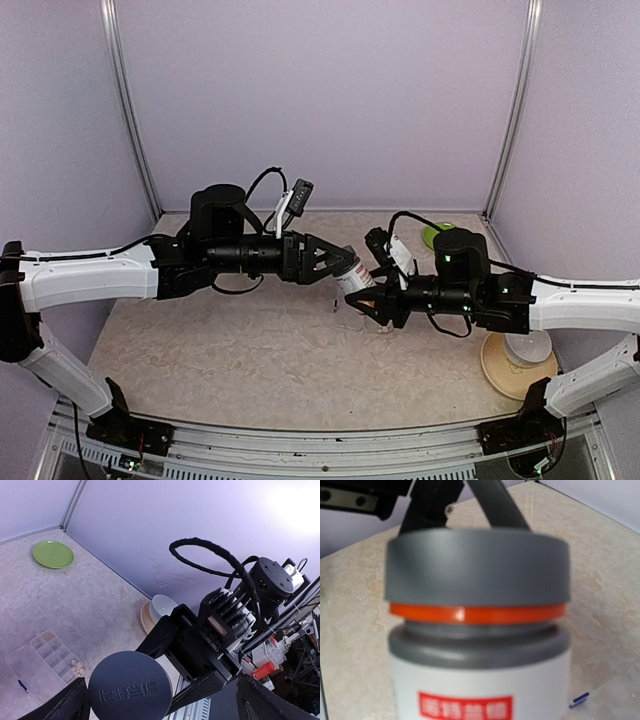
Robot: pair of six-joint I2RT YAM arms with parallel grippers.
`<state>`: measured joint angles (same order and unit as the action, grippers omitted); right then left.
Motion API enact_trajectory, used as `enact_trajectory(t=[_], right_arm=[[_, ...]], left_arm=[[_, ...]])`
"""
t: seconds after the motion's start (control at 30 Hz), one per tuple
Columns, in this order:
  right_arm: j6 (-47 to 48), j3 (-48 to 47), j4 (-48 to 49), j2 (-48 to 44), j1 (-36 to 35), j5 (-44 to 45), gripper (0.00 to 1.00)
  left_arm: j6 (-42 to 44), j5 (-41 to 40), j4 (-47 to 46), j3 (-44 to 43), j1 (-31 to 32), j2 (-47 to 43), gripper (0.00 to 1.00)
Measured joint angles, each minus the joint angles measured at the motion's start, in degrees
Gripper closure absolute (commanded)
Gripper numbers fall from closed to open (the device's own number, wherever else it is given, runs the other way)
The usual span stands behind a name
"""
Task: Sort the pills into containers
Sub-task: Screw the lid of the pill bottle onto the pill bottle.
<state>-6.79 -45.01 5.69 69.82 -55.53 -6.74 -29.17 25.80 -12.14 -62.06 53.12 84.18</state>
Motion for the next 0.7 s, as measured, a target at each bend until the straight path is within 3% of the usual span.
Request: enact_trajectory(t=[0.7], right_arm=[[0.5,-2.3,1.9,4.0,-1.5,-3.5,0.89]], left_arm=[[0.0,-0.5,-1.6,0.1,-0.3,-0.4,0.01]])
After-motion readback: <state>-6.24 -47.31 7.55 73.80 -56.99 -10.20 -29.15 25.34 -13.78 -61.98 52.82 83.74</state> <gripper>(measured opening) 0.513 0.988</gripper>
